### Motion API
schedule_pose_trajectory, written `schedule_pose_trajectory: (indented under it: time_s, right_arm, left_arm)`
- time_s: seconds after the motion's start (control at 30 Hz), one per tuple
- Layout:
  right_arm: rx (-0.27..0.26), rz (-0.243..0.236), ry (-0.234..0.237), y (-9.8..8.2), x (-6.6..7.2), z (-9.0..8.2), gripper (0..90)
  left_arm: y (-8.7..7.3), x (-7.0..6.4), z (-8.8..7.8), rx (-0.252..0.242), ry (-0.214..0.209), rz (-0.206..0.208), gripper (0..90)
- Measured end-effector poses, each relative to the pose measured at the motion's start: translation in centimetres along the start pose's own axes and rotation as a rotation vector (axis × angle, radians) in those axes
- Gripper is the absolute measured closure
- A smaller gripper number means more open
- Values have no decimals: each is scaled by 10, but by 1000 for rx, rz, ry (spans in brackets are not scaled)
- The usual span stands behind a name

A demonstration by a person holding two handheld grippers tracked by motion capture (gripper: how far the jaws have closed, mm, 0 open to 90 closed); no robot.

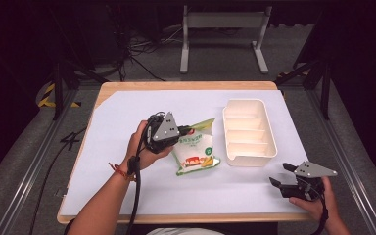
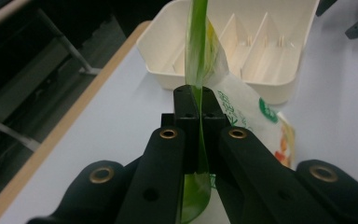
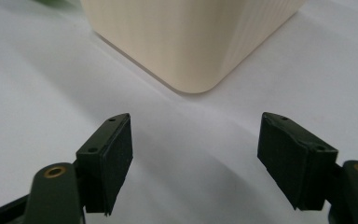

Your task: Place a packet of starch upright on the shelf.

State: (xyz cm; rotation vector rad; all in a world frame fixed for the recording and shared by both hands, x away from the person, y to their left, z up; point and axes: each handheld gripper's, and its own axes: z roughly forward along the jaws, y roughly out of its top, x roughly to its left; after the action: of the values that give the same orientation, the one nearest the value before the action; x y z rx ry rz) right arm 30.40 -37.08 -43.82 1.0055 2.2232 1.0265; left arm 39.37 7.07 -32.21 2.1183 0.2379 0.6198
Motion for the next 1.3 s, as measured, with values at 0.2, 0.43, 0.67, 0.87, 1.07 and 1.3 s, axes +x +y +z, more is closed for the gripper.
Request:
schedule_pose_trajectory:
  time_s: [0.2,0.43,0.67,0.87,1.07,1.3]
  right_arm:
    - [2,2,0,-1,0,0,262]
    - [5,3,5,-1,-1,1,261]
    - [2,6,6,-1,-1,1,261]
    - [1,10,4,-2,-3,0,261]
    - [4,12,8,-2,-3,1,261]
    - [4,14,7,-3,-3,1,261]
  left_arm:
    - [15,9,0,-38,29,17,900]
    - [29,22,12,-81,25,23,899]
    - [49,27,25,-113,27,53,899]
    - [59,34,36,-152,9,38,899]
    - [71,35,49,-185,-5,28,899]
    - [83,30,73,-183,-27,28,899]
